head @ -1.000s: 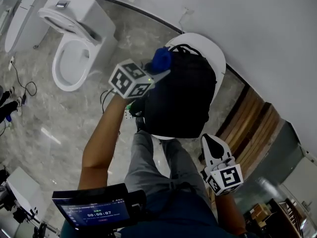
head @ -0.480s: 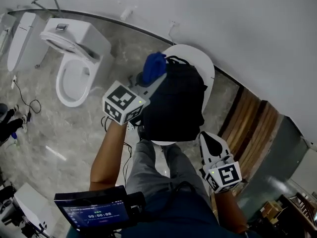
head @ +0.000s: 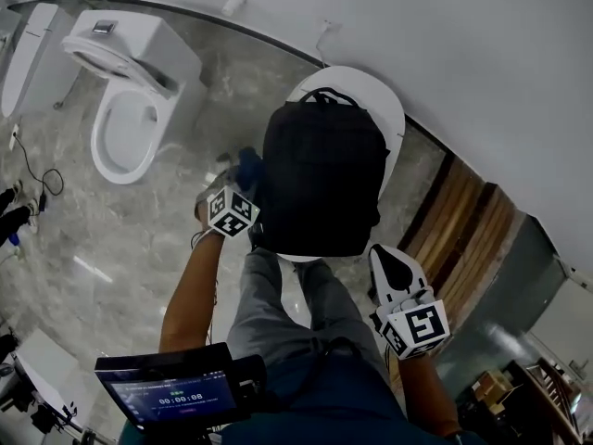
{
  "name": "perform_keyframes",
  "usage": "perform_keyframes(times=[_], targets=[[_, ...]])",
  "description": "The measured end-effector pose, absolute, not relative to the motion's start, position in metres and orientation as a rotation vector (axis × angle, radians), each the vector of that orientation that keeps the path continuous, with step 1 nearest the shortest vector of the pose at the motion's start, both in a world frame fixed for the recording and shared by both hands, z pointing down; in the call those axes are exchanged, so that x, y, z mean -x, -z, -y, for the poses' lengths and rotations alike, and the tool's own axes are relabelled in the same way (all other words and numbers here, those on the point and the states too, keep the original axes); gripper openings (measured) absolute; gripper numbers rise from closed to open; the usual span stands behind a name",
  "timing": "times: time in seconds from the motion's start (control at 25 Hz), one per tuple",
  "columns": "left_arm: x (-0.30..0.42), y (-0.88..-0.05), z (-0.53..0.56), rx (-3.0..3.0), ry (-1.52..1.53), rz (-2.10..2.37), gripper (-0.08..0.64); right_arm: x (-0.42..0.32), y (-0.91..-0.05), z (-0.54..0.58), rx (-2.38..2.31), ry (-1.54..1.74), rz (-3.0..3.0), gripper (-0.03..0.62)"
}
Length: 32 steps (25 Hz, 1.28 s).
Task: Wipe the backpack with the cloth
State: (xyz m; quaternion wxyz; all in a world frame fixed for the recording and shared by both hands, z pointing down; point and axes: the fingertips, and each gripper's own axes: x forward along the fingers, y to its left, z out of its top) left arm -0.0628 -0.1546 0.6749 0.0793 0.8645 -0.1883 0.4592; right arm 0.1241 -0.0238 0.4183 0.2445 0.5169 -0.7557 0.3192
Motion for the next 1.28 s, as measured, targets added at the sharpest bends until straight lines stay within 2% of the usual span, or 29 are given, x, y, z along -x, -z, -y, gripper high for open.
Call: perform_keyframes(times=[0.08,0.24,0.44,0.52,0.64,0.76,0.84,1.04,1.28], targets=[[0.058,-0.708,0.138,-2.627,-1.553,0.271,0.017,-0.123,-0.424,0.025,-1.400,-0.876,2.056,0.000],[0.055,-0.709,0.090,-2.715,-1.690,-0.210,0.017,-0.111,-0.428,0.023,-1.380,-0.882,2.070,0.001],[0.071,-0.693,0.020,-2.617,-1.508,-0.262,0.017,-0.106,-0.428,0.024,-1.377,-0.893,2.063,0.002],[0.071,-0.679,0.044,-2.538,-1.321,-0.060,0.017,-0.107,-0.430,0.025,-1.384,-0.897,2.059,0.000],[0.060,-0.641,0.151,-2.427,-1.021,0.254,0.017,-0.114,-0.434,0.022,-1.405,-0.908,2.046,0.002],[0.022,-0.623,0.247,-2.290,-0.895,0.265,0.017,-0.119,-0.440,0.018,-1.432,-0.929,2.032,0.001],[-0.008,-0.640,0.272,-2.149,-0.957,0.162,0.017,-0.121,-0.441,0.018,-1.447,-0.938,2.029,0.002],[-0.047,-0.655,0.277,-2.154,-1.405,-0.119,0.017,-0.134,-0.449,0.008,-1.501,-0.971,2.003,0.000],[-0.142,-0.624,0.231,-2.100,-1.518,-0.574,0.017,-0.165,-0.452,0.005,-1.581,-1.002,1.965,0.001]])
